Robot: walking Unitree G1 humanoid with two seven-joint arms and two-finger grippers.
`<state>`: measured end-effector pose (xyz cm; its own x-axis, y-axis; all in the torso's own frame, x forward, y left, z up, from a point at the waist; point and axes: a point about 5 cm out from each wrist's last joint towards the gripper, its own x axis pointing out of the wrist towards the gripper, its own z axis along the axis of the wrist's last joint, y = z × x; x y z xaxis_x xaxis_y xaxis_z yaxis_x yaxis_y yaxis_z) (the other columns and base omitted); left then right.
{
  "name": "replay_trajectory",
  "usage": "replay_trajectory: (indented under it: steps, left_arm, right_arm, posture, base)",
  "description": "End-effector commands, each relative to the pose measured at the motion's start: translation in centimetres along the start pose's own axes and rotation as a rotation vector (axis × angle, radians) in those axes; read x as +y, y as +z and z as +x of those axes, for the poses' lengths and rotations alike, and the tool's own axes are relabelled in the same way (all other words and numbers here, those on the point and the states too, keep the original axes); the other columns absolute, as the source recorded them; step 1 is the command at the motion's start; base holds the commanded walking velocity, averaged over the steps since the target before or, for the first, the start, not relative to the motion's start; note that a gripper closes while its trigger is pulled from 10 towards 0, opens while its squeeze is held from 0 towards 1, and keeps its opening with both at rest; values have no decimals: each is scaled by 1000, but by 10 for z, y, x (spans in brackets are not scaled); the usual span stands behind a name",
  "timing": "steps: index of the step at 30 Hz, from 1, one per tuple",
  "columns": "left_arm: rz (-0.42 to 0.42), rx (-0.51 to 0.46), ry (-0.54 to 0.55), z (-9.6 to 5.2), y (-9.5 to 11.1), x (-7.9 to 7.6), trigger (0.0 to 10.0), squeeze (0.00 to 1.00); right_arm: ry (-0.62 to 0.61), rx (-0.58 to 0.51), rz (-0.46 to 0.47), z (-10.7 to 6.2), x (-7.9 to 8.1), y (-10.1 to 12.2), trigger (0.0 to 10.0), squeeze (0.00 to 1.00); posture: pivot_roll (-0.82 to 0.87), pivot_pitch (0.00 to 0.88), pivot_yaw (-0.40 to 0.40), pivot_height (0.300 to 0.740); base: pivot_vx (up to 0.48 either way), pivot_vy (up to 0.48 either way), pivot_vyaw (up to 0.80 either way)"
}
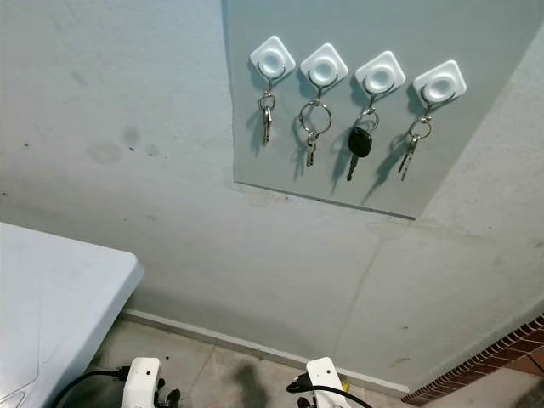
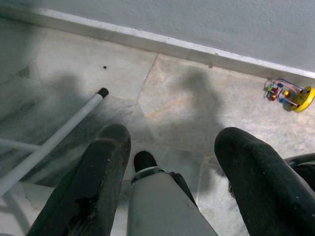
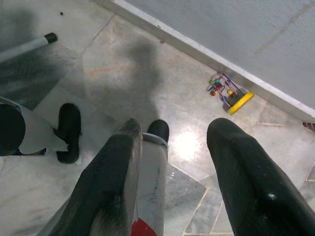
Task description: Hang keys on a hook
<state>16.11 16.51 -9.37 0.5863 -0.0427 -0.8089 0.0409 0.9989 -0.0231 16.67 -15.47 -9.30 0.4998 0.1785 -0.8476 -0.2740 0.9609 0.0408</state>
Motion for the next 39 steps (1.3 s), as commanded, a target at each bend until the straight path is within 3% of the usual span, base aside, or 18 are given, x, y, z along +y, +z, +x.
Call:
replay_trajectory:
  steps: [1, 11, 18, 24, 29, 39]
  left_arm:
    - [1, 2, 11, 0, 0, 4, 10000, 0]
    - [-49, -16, 9, 0, 1, 3, 10000, 0]
    - [-2, -7, 0, 0, 1, 2, 10000, 0]
    - [-7, -3, 5, -1, -1, 3, 10000, 0]
    - [-45, -1, 14, -1, -2, 3, 10000, 0]
    - [-34, 19, 21, -1, -5, 3, 10000, 0]
  right_arm:
    - [-9, 7, 7, 0, -2, 0, 10000, 0]
    - [-12, 10, 4, 0, -3, -1, 10000, 0]
    - [-15, 14, -19, -1, -4, -2, 10000, 0]
    - [-15, 13, -22, -1, -4, -2, 10000, 0]
    - [-17, 15, -24, -1, -5, -2, 10000, 0]
    - [-30, 7, -20, -2, -7, -2, 10000, 0]
  posture:
    - [-140, 0, -3, 740]
    - [-139, 0, -6, 740]
    - [-140, 0, -15, 707]
    - [-140, 0, -15, 678]
    - [-136, 0, -20, 658]
    - [-136, 0, -24, 649]
  base:
    - [0, 0, -550]
    - [0, 0, -526]
    - [0, 0, -455]
    - [0, -480, -454]
    - [0, 0, -454]
    - [0, 0, 0]
